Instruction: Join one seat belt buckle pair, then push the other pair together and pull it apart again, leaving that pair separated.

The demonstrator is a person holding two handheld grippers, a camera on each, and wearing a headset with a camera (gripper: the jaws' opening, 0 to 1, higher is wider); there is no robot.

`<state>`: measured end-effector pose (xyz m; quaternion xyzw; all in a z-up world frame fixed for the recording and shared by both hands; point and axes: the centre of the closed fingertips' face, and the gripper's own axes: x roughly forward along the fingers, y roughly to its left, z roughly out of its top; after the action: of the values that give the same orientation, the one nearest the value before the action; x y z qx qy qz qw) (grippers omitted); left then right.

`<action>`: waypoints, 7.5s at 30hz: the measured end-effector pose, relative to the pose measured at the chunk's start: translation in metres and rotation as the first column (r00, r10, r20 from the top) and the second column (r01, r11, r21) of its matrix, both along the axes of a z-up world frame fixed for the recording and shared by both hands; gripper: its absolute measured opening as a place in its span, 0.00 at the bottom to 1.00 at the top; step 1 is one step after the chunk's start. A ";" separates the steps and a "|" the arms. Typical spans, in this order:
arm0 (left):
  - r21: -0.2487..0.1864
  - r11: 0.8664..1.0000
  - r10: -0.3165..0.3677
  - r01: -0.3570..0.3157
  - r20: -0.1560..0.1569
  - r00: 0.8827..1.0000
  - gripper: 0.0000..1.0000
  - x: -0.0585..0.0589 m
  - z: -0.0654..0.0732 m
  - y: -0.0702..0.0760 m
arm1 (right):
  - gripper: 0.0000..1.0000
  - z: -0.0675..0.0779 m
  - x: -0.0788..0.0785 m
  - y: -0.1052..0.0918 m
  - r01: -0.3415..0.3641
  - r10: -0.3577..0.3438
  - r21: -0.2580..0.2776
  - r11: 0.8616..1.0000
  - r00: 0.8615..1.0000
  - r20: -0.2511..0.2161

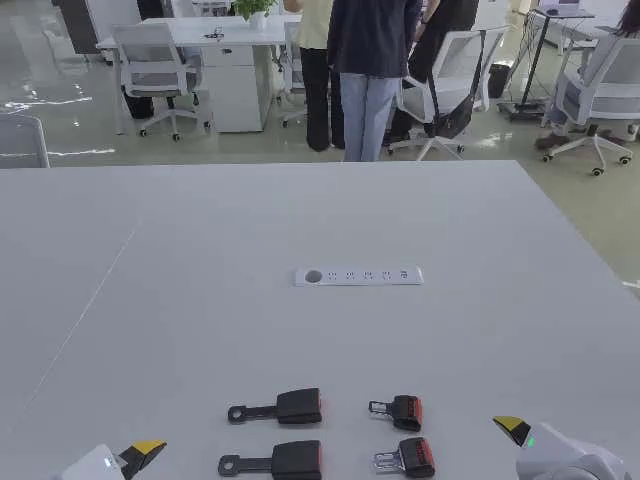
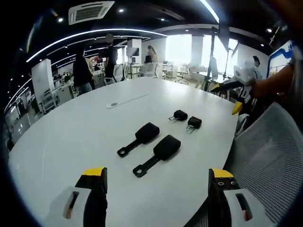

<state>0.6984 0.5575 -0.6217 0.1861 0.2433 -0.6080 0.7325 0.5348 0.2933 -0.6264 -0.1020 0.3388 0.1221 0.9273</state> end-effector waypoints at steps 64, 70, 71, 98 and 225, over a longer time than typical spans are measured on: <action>0.032 0.997 -0.065 0.064 0.039 0.997 0.87 -0.006 0.004 -0.012 | 0.95 0.008 0.001 -0.010 -0.042 0.042 -0.050 0.998 0.999 -0.003; 0.146 0.985 -0.096 0.091 0.022 0.995 0.86 -0.006 -0.011 -0.005 | 0.94 0.003 0.000 -0.009 -0.082 0.079 -0.082 0.993 0.996 -0.037; 0.148 0.985 -0.097 0.092 0.024 0.995 0.86 -0.006 -0.011 -0.005 | 0.94 0.002 0.000 -0.009 -0.085 0.082 -0.085 0.993 0.996 -0.040; 0.246 0.933 -0.280 0.262 0.041 0.959 0.83 -0.004 -0.036 -0.037 | 0.74 -0.018 0.012 -0.005 -0.281 0.258 -0.147 0.948 0.953 -0.162; 0.404 0.672 -0.657 0.621 -0.062 0.751 0.32 0.003 -0.129 -0.125 | 0.30 -0.121 0.071 0.003 -0.610 0.526 -0.069 0.789 0.730 -0.436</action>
<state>0.7011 0.4328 -0.7506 0.4318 0.2488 -0.7535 0.4288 0.6055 0.2963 -0.7474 -0.2707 0.4811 0.3830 0.7406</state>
